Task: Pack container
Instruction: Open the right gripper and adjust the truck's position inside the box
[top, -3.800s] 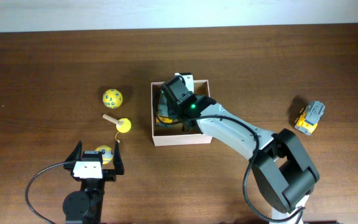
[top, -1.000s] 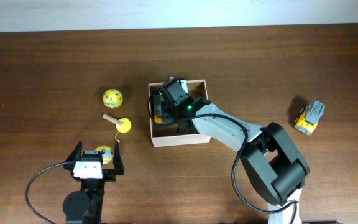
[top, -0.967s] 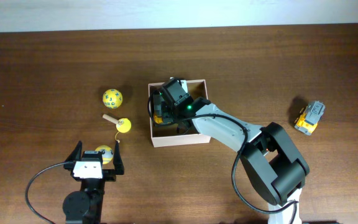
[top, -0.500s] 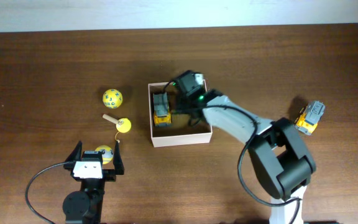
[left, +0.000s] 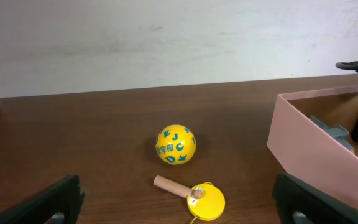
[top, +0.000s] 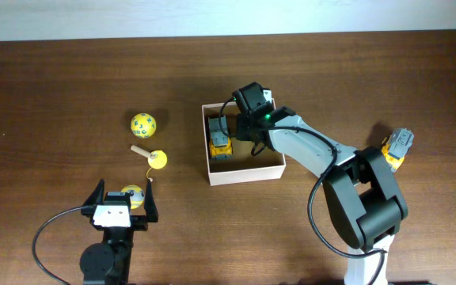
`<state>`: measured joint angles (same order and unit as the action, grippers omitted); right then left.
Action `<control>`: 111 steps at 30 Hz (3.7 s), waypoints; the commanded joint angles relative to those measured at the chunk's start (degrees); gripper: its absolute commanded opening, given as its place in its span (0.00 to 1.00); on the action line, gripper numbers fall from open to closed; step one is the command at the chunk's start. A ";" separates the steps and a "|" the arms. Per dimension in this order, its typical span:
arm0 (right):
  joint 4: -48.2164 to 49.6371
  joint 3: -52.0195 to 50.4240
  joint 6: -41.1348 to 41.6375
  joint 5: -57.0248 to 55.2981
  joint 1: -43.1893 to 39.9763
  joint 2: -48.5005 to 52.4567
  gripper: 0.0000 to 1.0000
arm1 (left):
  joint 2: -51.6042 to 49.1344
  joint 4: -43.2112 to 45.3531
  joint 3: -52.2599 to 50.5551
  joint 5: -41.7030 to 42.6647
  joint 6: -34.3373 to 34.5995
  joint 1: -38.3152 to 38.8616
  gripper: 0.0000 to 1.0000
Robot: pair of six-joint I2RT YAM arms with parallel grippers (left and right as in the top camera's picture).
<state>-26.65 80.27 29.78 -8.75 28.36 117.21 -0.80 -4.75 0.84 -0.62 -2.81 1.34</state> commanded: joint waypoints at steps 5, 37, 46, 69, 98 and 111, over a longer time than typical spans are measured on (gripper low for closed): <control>-0.63 1.29 0.74 0.83 1.70 0.48 0.14 | 0.17 -0.04 -0.31 0.46 -0.92 -0.35 0.99; 1.14 1.29 13.81 1.01 7.26 0.48 0.13 | 0.17 -0.04 -0.31 0.46 -0.92 -0.35 0.99; -0.63 1.29 8.13 -4.87 6.88 0.48 0.14 | 0.17 -0.04 -0.31 0.44 -0.92 -0.35 0.99; -12.59 1.29 13.03 -3.13 6.12 0.48 0.14 | 0.17 -0.04 -0.31 0.44 -0.92 -0.35 0.99; -15.37 1.29 29.49 2.29 6.12 0.48 0.14 | 0.17 -0.04 -0.31 0.44 -0.92 -0.35 0.99; -9.57 4.00 18.01 -3.96 6.05 0.48 0.23 | 0.17 -0.04 -0.31 0.46 -0.92 -0.35 0.99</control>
<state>-35.88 81.73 53.63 -7.99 34.65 117.23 -0.80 -4.75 0.84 -0.62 -2.81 1.34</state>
